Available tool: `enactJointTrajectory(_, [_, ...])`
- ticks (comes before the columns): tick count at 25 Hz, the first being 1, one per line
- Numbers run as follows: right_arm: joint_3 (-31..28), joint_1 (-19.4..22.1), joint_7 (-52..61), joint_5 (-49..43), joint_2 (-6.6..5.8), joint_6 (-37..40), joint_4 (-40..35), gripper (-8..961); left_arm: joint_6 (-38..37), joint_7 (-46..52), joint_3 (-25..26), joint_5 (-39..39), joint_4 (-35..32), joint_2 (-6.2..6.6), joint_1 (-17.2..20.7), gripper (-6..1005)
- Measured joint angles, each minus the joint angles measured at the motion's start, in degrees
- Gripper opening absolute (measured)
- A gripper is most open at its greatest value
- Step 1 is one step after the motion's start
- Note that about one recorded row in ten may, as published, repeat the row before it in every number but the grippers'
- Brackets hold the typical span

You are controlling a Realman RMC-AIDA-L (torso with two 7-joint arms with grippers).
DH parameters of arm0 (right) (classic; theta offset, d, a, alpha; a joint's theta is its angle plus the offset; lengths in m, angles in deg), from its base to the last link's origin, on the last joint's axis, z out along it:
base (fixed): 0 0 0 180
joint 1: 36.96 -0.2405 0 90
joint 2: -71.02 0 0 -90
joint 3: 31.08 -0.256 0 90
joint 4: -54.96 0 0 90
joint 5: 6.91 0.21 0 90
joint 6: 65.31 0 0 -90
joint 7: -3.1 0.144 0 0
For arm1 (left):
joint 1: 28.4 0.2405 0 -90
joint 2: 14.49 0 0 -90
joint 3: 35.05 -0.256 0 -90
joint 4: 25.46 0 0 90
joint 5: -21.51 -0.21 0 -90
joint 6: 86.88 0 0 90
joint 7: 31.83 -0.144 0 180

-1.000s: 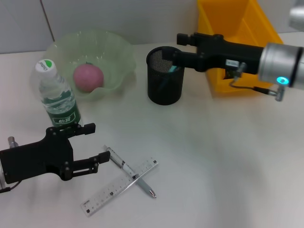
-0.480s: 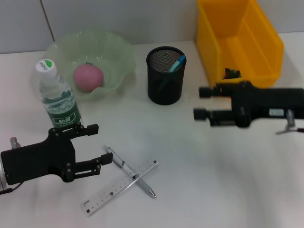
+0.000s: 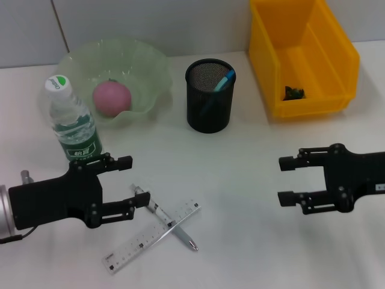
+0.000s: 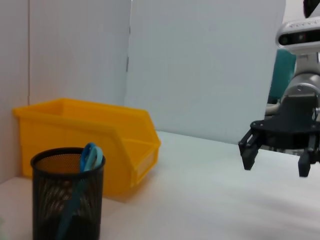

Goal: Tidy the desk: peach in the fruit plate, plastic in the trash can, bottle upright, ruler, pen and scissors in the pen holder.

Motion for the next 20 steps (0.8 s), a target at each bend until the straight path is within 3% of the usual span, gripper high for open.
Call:
enactJointTrajectory(4, [-0.54, 1.03, -3.03, -0.84, 0.05, -0.2, -0.7, 722, 0.0, 1.22, -0.14, -0.24, -0.04, -0.02, -0.62, 799])
enactJointTrajectory(8, [-0.71, 0.76, -3.54, -3.12, 0.02, -1.21, -1.03, 722, 0.51, 9.8, -3.48, -1.69, -1.77, -0.05, -5.07, 799])
enactJointTrajectory(12, [-0.77, 0.23, -3.4, -5.2, -0.02, -2.73, -1.1, 722, 1.09, 14.36, -5.34, -3.3, -3.92, -0.13, -6.34, 799])
enactJointTrajectory(14, [-0.78, 0.09, -3.4, -5.4, -0.03, -3.07, -1.14, 722, 1.63, 22.45, -9.16, -5.63, -8.09, -0.24, -8.61, 799])
enactJointTrajectory(18, [-0.73, -0.36, -3.57, -6.62, -0.12, -3.14, -1.69, 722, 2.32, 29.42, -12.22, -8.4, -11.61, -0.26, -10.84, 799])
enactJointTrajectory(20, [-0.43, -0.46, -3.57, -7.4, -0.04, -2.91, -2.4, 722, 4.26, 38.53, -16.74, -12.86, -14.77, -0.33, -13.73, 799])
